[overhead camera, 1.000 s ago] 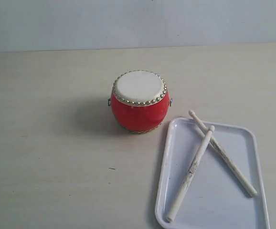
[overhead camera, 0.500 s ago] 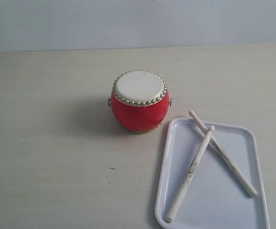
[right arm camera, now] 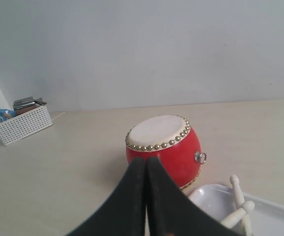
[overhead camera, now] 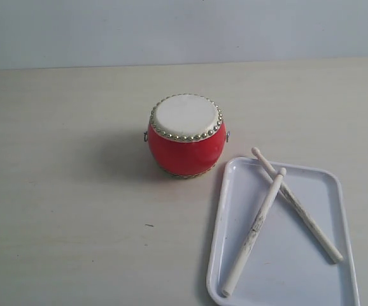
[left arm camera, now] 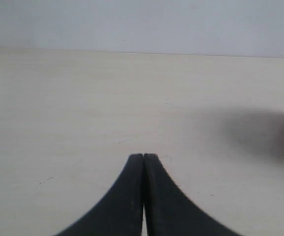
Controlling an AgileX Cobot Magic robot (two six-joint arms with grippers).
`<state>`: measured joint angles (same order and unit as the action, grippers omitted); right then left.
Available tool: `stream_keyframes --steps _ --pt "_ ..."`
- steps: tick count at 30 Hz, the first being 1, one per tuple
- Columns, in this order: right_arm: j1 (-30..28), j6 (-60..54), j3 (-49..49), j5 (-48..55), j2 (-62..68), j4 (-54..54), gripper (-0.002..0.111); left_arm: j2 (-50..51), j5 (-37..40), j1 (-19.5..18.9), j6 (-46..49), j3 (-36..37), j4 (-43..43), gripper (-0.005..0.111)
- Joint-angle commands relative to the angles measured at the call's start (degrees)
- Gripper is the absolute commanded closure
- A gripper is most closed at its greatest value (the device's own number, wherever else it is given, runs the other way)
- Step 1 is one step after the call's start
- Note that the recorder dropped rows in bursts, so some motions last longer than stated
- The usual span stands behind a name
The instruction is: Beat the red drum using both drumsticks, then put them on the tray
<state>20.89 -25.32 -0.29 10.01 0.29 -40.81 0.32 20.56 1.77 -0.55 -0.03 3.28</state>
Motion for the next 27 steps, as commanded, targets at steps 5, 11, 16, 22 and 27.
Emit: stream_keyframes --steps 5,11,16,22,27 --pt "0.0 -0.1 0.3 0.4 -0.3 0.4 0.108 -0.3 -0.3 -0.1 0.2 0.0 0.0 0.107" --pt "0.0 -0.1 0.3 0.4 -0.3 0.4 0.108 -0.3 -0.3 -0.1 0.2 0.0 0.0 0.107" --pt "0.0 0.3 0.3 0.2 -0.3 6.7 0.108 -0.3 -0.3 -0.1 0.2 0.0 0.0 0.107" --pt "0.0 45.5 0.3 1.1 -0.3 53.9 0.108 -0.3 -0.3 -0.1 0.2 0.0 0.0 0.107" --pt "0.0 36.1 0.3 4.3 -0.3 48.0 0.108 -0.3 -0.3 -0.1 0.2 0.0 0.0 0.107"
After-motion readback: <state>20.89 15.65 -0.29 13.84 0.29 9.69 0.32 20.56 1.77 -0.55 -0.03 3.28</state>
